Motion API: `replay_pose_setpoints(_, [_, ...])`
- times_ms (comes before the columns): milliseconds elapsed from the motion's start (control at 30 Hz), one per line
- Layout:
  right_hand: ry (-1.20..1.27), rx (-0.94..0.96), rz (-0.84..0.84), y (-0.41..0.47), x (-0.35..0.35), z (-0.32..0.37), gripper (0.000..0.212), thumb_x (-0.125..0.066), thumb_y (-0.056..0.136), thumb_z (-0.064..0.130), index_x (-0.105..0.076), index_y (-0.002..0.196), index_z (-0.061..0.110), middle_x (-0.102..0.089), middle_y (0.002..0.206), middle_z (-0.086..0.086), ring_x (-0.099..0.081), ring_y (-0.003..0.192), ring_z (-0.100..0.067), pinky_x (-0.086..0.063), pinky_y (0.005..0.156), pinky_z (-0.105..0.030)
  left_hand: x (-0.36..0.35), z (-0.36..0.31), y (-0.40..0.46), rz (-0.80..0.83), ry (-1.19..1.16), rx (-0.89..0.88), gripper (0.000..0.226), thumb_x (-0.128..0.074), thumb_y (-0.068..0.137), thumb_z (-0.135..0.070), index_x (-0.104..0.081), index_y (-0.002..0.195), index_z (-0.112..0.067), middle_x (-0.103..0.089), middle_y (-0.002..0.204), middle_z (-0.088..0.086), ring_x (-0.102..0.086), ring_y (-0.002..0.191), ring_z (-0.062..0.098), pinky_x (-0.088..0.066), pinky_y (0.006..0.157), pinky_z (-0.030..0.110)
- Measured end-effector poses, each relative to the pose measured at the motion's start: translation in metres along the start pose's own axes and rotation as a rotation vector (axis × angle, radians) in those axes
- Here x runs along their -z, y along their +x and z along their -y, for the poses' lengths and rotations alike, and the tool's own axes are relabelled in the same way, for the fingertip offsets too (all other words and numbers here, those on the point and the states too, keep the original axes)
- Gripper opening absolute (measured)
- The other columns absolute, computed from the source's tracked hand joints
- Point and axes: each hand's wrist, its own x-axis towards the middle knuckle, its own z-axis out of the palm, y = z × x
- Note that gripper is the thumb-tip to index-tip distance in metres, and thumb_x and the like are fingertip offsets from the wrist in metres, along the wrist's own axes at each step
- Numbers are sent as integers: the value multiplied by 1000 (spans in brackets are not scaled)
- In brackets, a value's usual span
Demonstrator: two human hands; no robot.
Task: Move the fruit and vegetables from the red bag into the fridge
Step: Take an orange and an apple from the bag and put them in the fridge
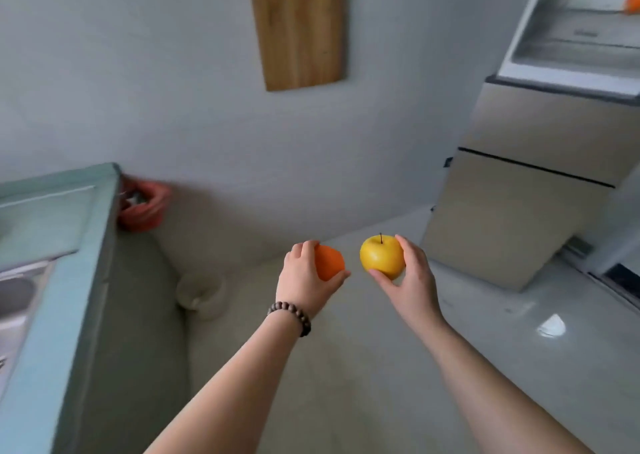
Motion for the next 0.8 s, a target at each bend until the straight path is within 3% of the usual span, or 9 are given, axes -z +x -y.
replay_pose_setpoints(400, [-108, -156, -327, 104, 150, -122, 73, -78, 73, 24, -42, 135, 11, -48, 132, -9, -45, 122, -19, -25, 91, -7, -150, -173, 131, 241, -63, -316, 78, -73, 72, -52, -40, 134, -19, -45, 133, 0, -42, 123, 20, -42, 97, 34])
replay_pose_setpoints(800, [-165, -240, -420, 224, 176, -205, 74, -77, 75, 27, -40, 138, 16, -47, 131, -6, -47, 120, -19, -29, 89, -12, -244, -243, 267, 307, -111, -391, 78, -73, 73, -50, -39, 135, -18, -45, 133, 1, -42, 123, 21, -42, 97, 33])
